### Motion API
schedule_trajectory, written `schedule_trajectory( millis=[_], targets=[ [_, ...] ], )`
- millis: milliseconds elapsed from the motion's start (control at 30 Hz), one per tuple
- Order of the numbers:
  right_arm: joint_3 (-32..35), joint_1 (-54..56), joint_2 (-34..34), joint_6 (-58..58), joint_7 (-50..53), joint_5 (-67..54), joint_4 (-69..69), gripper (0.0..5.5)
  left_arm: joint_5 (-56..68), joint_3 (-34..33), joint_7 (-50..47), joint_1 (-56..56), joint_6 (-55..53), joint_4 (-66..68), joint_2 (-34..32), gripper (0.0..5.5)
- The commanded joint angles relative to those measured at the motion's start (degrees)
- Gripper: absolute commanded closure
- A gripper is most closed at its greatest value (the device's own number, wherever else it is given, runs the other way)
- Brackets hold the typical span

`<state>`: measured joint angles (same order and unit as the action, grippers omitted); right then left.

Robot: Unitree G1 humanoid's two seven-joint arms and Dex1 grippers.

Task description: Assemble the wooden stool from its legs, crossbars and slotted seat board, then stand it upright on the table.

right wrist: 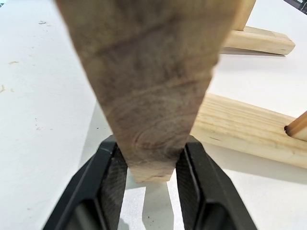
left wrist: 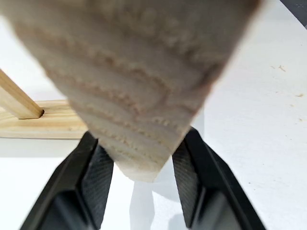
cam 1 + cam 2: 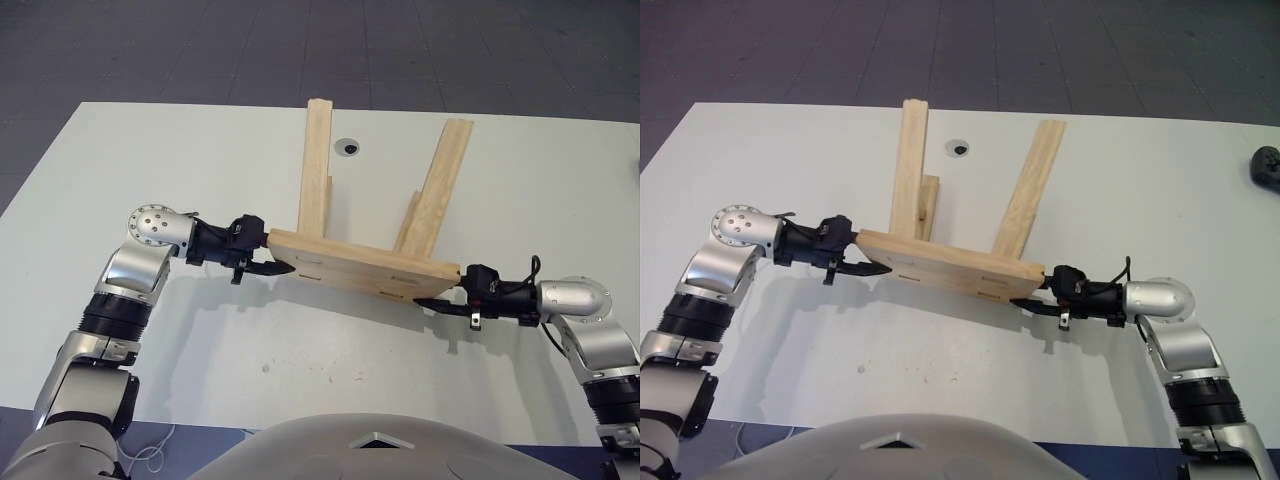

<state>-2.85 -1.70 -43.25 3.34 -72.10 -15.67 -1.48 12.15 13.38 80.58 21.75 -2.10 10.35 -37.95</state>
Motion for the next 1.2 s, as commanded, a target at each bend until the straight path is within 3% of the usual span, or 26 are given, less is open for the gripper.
schedule_trajectory(
  millis=[33, 200, 367, 500, 600, 800, 1033, 1200],
  targets=[
    [-1.1, 2.8, 0.2, -7.3, 0.2, -1.7, -0.7, 4.12, 1.5, -0.6, -0.6, -2.8, -2.1, -3.2, -0.4, 3.87],
    [1.8, 5.6, -2.7, -33.5, -1.7, -15.9, 7.2, 4.12, 6.1, -3.0, 0.0, -2.0, -11.5, -6.1, -2.3, 3.88],
    [9.5, 13.2, -3.7, -59.7, 1.5, -37.1, 10.8, 4.11, 18.9, -7.2, -0.4, 5.2, -36.9, -11.1, -4.4, 3.88],
    [15.2, 17.3, -2.2, -69.4, 8.9, -51.2, 10.6, 4.11, 27.4, -10.3, -0.8, 15.1, -55.8, -9.2, -5.2, 3.88],
    [17.3, 18.1, -0.9, -69.9, 17.7, -61.1, 9.6, 4.10, 29.5, -12.4, -1.7, 23.6, -66.5, -3.0, -4.0, 3.88],
    [16.3, 14.5, 0.6, -60.4, 38.2, -78.9, 11.8, 4.09, 25.1, -16.6, -7.9, 39.1, -81.2, 14.4, 1.1, 3.88],
    [17.6, 18.8, 6.8, -50.5, 59.0, -82.9, 10.4, 4.09, 17.6, -18.6, -17.3, 43.9, -77.1, 28.9, 4.5, 3.88],
    [18.9, 19.5, 9.5, -47.0, 66.8, -81.7, 10.3, 3.00, 17.5, -21.9, -24.5, 40.8, -76.3, 31.5, 7.6, 3.88]
  ],
)
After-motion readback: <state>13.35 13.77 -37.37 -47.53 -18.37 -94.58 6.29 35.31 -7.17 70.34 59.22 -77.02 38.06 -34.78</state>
